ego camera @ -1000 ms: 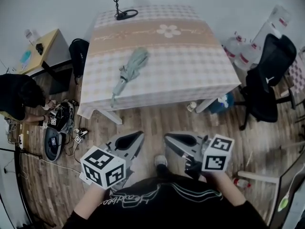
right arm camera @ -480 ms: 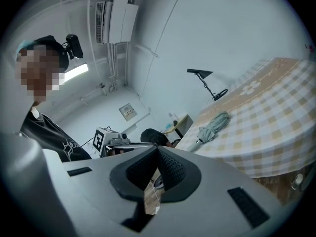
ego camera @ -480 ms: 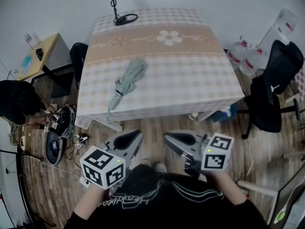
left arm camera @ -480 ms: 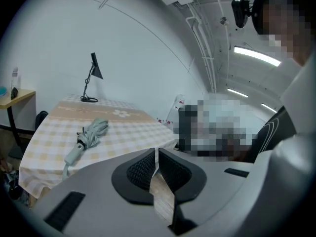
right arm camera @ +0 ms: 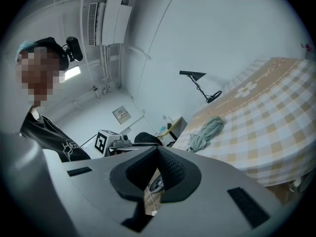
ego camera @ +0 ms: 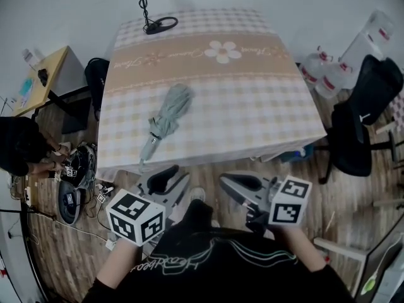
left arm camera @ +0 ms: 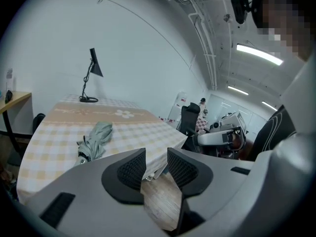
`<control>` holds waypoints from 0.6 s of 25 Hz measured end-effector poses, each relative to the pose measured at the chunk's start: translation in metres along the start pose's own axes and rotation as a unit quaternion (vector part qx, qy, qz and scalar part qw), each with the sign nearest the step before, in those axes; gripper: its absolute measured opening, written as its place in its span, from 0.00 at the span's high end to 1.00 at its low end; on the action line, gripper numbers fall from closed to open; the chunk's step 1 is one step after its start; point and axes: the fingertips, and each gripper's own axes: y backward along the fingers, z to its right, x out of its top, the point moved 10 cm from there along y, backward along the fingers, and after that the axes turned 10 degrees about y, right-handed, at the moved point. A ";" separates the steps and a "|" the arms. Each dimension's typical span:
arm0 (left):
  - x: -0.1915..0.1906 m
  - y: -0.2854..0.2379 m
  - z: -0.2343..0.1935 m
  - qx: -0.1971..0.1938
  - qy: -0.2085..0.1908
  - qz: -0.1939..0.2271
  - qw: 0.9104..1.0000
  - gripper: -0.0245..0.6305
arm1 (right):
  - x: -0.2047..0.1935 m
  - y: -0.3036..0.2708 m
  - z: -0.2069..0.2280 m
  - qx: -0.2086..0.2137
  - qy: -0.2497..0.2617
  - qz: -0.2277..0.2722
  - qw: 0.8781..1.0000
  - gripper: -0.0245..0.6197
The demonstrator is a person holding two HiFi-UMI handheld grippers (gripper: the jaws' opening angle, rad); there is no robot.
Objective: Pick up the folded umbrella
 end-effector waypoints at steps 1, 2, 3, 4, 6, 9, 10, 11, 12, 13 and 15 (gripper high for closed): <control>0.005 -0.005 -0.006 0.000 -0.004 -0.003 1.000 0.77 | 0.003 -0.004 0.006 -0.003 -0.002 -0.001 1.000 0.95; 0.010 -0.010 -0.012 -0.001 -0.005 -0.006 1.000 0.77 | 0.006 -0.009 0.012 -0.006 -0.003 -0.001 1.000 0.95; 0.015 -0.015 -0.018 -0.003 -0.004 -0.008 1.000 0.75 | 0.009 -0.014 0.018 -0.008 -0.006 -0.002 1.000 0.95; 0.019 -0.020 -0.025 -0.004 -0.003 -0.011 1.000 0.74 | 0.012 -0.018 0.024 -0.010 -0.008 -0.001 1.000 0.95; 0.029 -0.028 -0.038 -0.003 -0.002 -0.016 1.000 0.70 | 0.018 -0.028 0.035 -0.012 -0.014 0.001 1.000 0.95; 0.044 -0.040 -0.061 0.009 -0.003 -0.017 1.000 0.63 | 0.027 -0.044 0.052 -0.016 -0.021 0.000 1.000 0.95; 0.049 -0.044 -0.069 0.015 -0.003 -0.015 1.000 0.60 | 0.030 -0.050 0.058 -0.017 -0.023 -0.001 1.000 0.95; 0.054 -0.047 -0.077 0.021 -0.004 -0.012 1.000 0.59 | 0.032 -0.055 0.063 -0.018 -0.025 -0.003 1.000 0.95; 0.059 -0.050 -0.085 0.028 -0.006 -0.009 1.000 0.56 | 0.035 -0.059 0.068 -0.019 -0.027 -0.004 0.999 0.95; 0.064 -0.053 -0.094 0.037 -0.010 -0.006 0.999 0.55 | 0.037 -0.064 0.073 -0.021 -0.030 -0.005 0.999 0.95; 0.070 -0.060 -0.110 0.055 -0.019 -0.007 0.998 0.53 | 0.040 -0.071 0.081 -0.024 -0.036 -0.007 0.999 0.95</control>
